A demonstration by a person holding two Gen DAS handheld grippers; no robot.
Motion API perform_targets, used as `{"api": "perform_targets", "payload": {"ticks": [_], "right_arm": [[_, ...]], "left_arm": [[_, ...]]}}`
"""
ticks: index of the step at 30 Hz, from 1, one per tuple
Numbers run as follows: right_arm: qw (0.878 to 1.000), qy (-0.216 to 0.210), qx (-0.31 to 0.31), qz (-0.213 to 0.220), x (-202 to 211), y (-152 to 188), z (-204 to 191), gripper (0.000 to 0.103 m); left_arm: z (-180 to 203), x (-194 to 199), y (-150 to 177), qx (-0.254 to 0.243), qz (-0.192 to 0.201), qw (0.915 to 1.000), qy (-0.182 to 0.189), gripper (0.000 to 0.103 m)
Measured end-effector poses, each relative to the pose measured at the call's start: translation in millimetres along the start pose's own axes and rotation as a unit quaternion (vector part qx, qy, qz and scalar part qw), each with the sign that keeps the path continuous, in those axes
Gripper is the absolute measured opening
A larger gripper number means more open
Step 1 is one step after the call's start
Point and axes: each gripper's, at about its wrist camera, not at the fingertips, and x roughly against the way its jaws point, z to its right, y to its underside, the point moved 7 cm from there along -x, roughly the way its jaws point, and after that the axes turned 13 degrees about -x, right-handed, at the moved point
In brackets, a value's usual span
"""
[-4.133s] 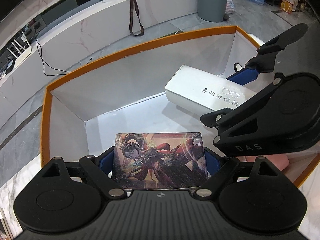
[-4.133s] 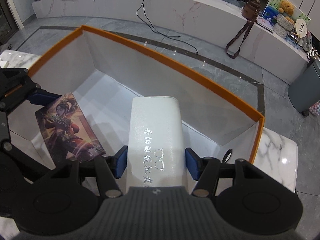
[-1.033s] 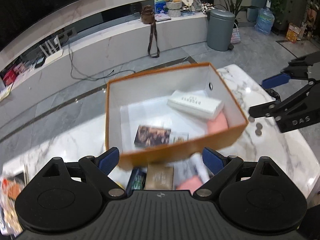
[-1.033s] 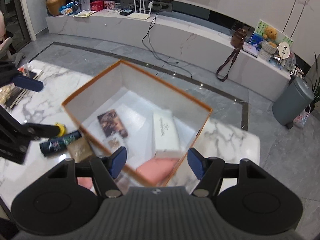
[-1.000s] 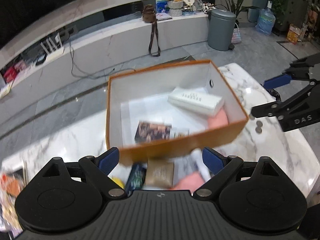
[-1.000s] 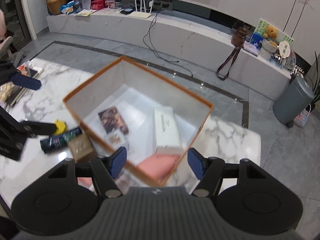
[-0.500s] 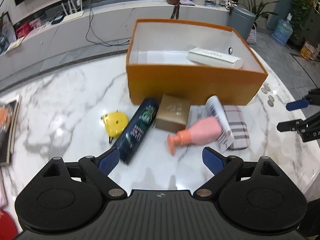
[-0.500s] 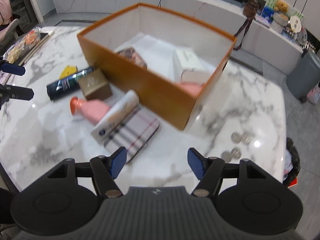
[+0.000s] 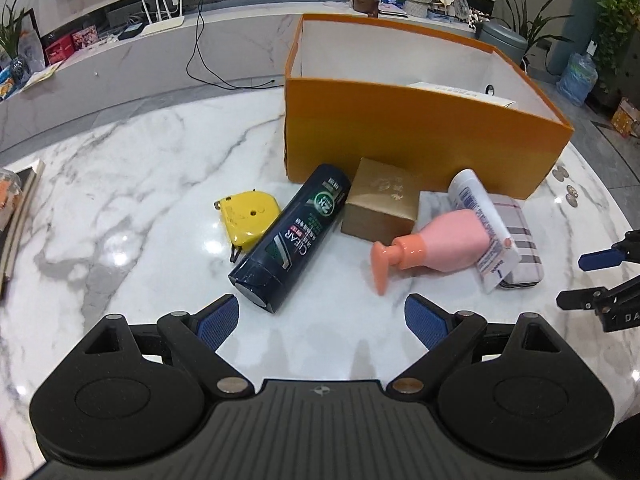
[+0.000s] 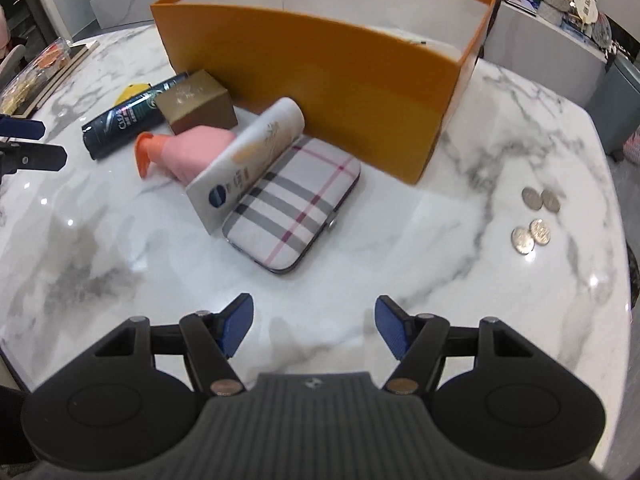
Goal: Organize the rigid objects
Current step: 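Reach the left tool to the blue shampoo bottle while the right tool reaches the plaid pouch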
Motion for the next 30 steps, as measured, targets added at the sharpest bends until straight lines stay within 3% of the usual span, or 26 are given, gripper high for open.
{"api": "perform_targets", "payload": {"ticks": [12, 18, 30], "right_arm": [[0.998, -0.004, -0.057, 0.030, -11.0, -11.1, 3.3, 0.067], [0.998, -0.007, -0.046, 0.036, -22.9, -10.4, -13.4, 0.067], [0.997, 0.008, -0.028, 0.071, -40.5, -21.1, -36.2, 0.072]], "left_arm": [[-13.1, -25.3, -7.2, -0.045, 0.024, 0.9983, -0.029, 0.103], [-18.7, -40.8, -8.5, -0.036, 0.027, 0.9990, -0.008, 0.103], [-22.4, -71.3, -9.0, -0.041, 0.008, 0.9991, -0.008, 0.103]]}}
